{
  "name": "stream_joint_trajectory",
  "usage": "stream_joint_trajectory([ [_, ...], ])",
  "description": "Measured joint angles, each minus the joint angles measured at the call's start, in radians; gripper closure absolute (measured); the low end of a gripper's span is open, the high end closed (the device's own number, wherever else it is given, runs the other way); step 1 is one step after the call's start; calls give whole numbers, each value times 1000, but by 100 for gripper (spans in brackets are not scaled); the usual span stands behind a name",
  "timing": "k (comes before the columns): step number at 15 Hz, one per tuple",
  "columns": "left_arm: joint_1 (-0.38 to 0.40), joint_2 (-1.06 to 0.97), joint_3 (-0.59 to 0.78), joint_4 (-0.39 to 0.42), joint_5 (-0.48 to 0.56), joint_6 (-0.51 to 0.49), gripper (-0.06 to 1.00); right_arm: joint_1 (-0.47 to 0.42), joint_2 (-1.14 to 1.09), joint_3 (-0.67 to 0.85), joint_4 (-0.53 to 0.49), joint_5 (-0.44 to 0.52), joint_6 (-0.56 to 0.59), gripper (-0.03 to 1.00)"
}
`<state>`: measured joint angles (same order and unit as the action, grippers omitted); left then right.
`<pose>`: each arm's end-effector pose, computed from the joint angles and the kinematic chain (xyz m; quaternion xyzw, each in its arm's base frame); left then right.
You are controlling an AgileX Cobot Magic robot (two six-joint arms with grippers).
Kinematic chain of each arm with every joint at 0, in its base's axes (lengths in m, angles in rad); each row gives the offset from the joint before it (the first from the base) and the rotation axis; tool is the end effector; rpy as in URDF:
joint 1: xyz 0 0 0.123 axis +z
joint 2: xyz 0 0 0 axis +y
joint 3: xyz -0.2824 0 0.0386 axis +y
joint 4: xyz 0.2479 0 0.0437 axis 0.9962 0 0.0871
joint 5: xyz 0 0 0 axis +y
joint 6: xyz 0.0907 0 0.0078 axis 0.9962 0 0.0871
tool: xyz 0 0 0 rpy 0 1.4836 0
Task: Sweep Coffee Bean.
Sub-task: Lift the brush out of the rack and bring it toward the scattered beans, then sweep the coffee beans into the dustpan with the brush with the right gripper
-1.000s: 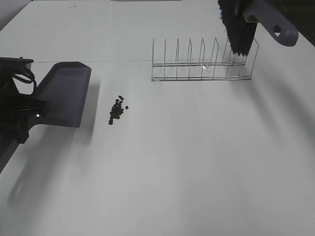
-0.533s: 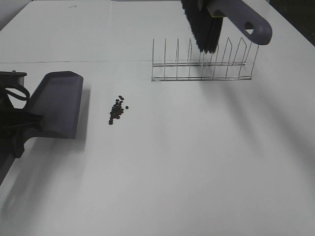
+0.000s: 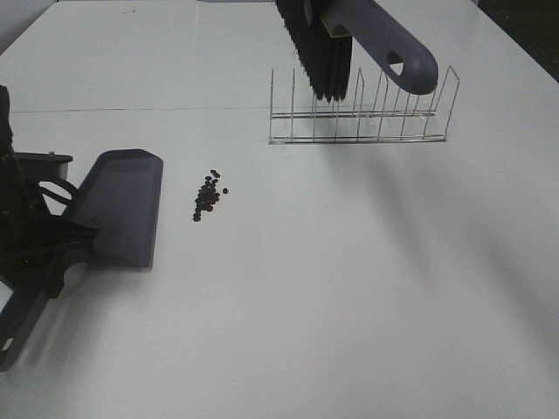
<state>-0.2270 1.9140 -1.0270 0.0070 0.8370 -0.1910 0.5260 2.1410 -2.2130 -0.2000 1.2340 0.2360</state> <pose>0.3077 -0.0706 0.1206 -0.0204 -0.9992 -0.0093 0.0318 0.4168 0.2222 0.3229 -0.1481 0.9532 -0.0015 0.2637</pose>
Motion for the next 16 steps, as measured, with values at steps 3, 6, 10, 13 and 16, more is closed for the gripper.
stream_joint_trajectory([
  [3, -58, 76, -7, -7, -46, -18, 60, 0, -2, 146, -19, -2, 43, 66],
  [6, -58, 99, -25, -15, -31, -19, 60, 0, 11, 232, -27, 2, 68, 66],
  [10, -58, 102, -30, -21, -27, -19, 60, 41, 115, 242, -101, 0, 71, 66],
  [13, -58, 102, -30, -22, -27, -19, 60, 134, 193, 242, -234, -2, 73, 66],
  [16, -58, 102, -30, -23, -27, -19, 60, 207, 276, 240, -235, -15, 77, 66],
])
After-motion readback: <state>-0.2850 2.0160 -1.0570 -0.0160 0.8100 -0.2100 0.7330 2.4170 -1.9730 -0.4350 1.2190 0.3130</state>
